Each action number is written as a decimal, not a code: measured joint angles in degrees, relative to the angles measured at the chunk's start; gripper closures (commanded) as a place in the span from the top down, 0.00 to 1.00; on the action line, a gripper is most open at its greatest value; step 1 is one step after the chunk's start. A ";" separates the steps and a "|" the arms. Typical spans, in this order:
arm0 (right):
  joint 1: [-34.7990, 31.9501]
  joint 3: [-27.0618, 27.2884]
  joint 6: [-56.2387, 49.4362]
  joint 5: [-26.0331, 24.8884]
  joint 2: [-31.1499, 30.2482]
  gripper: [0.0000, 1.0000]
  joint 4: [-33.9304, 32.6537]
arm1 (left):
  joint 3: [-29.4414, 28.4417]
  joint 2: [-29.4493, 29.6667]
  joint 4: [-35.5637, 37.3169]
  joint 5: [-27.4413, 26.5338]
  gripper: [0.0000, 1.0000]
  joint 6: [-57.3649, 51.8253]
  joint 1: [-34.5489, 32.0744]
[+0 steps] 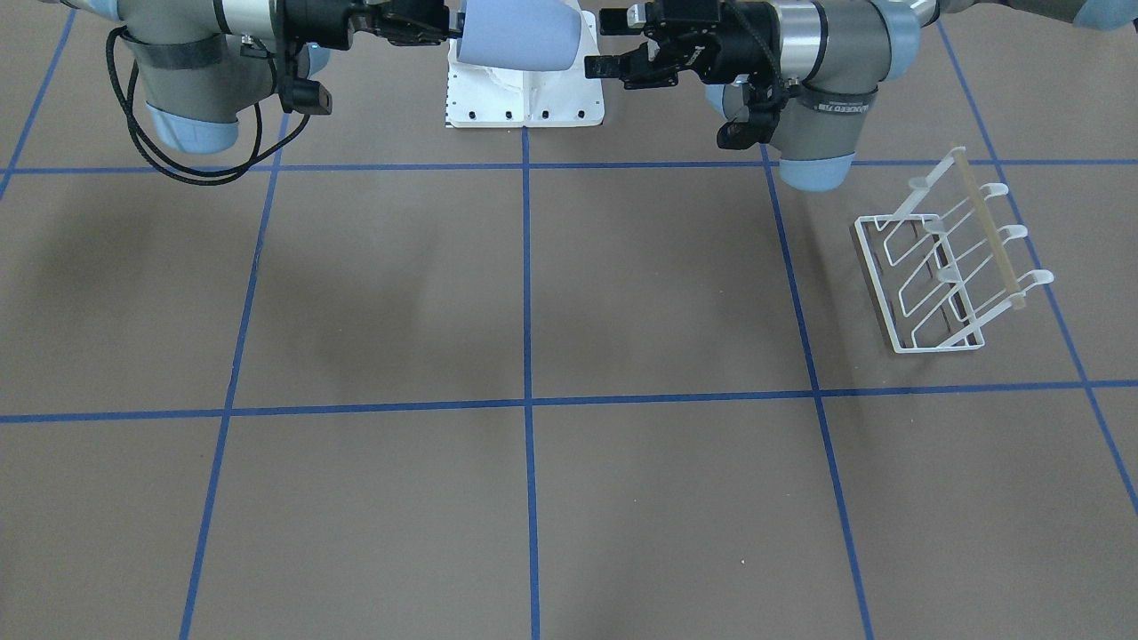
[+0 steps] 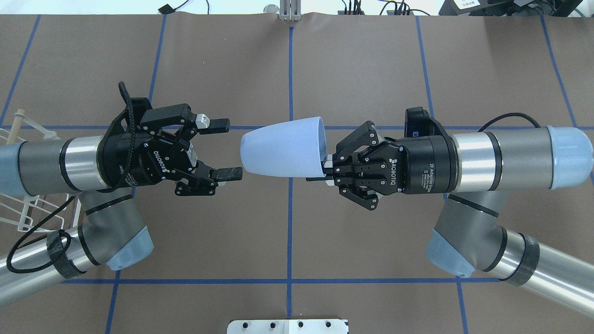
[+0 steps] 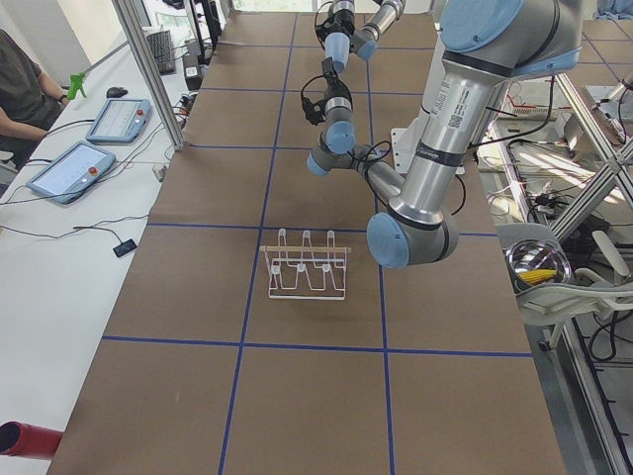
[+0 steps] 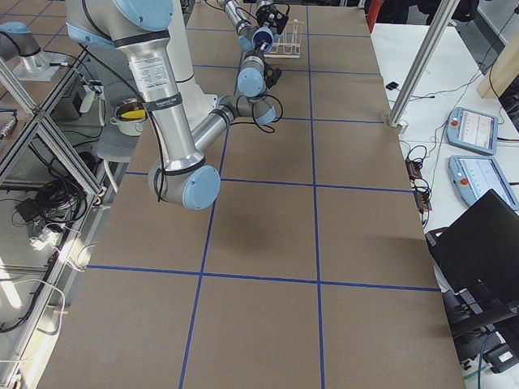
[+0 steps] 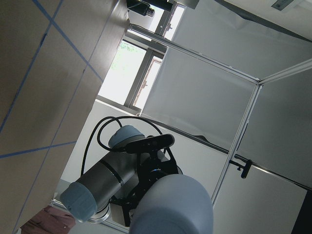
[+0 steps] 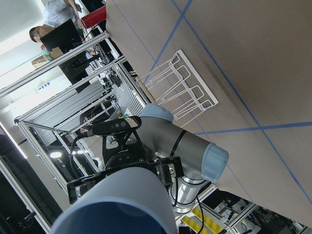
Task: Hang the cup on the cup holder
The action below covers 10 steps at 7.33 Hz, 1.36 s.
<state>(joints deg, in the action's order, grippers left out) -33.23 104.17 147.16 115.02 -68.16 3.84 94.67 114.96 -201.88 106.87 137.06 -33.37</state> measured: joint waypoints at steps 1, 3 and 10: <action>1.10 -1.09 0.77 -1.72 -0.01 0.00 2.51 | 0.11 0.03 -0.04 -0.05 0.98 0.06 0.12; 2.27 -2.07 1.15 -2.67 0.04 0.00 4.37 | 0.22 0.22 -0.03 -0.78 0.98 0.13 0.75; 3.87 -2.77 1.04 -3.43 0.78 0.00 4.52 | 0.16 0.83 -0.05 -4.56 0.97 0.17 4.00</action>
<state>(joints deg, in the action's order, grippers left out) -29.36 101.40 148.20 111.59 -67.38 8.37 94.83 115.78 -201.92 102.31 137.23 -29.37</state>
